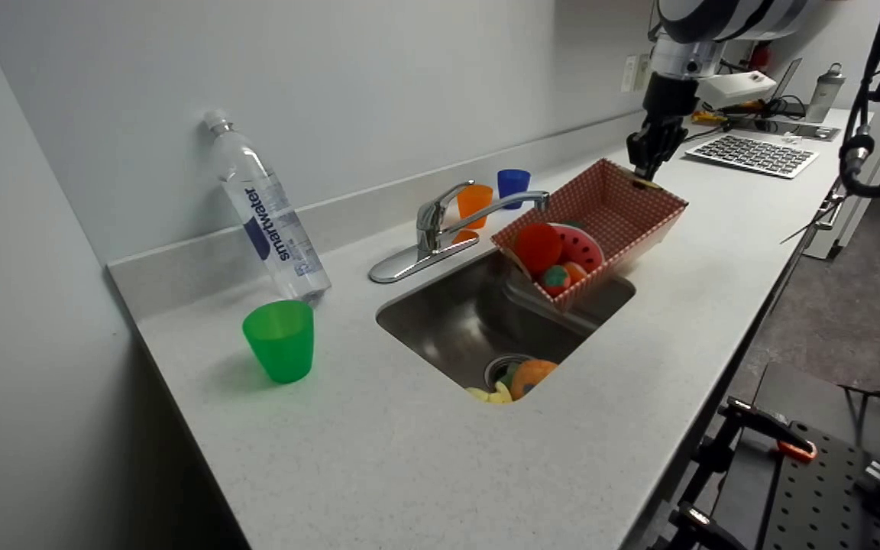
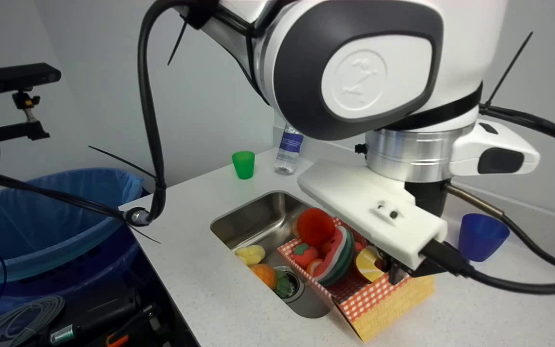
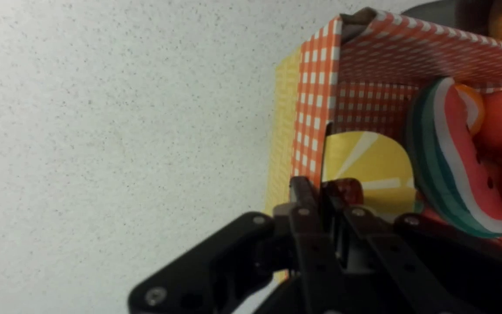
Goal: Remove the box out of the sink
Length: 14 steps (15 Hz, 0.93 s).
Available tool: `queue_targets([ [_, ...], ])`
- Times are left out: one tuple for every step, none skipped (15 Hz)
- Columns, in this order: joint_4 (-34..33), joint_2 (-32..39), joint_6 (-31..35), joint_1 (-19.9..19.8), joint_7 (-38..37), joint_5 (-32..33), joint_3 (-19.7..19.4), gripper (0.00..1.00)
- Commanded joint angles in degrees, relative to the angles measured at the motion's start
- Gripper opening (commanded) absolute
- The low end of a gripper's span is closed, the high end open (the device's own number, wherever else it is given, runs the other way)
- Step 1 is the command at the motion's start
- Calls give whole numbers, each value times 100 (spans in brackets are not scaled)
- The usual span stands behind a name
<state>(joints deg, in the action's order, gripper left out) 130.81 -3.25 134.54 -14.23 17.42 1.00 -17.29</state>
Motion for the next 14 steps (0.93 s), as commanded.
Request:
queue_targets([
  [-80, 144, 209, -185, 502, -471, -174, 3],
  [-99, 198, 208, -235, 531, -534, -221, 3],
  [-111, 241, 221, -279, 509, -548, -254, 3],
  [-136, 292, 199, -320, 493, -574, -280, 3],
  [-176, 354, 145, -361, 381, -479, -296, 3],
  [-229, 410, 77, -400, 296, -361, -311, 3],
  [-290, 458, 2, -437, 276, -333, -327, 3],
  [-367, 509, -80, -476, 314, -337, -344, 3],
  [-430, 554, -135, -510, 330, -341, -355, 3],
  [-505, 605, -186, -547, 370, -371, -366, 3],
  [-558, 639, -200, -576, 418, -404, -367, 3],
  [-613, 652, -194, -604, 594, -509, -358, 3],
  [-678, 677, -194, -625, 678, -511, -349, 3],
  [-753, 702, -199, -647, 822, -566, -339, 3],
])
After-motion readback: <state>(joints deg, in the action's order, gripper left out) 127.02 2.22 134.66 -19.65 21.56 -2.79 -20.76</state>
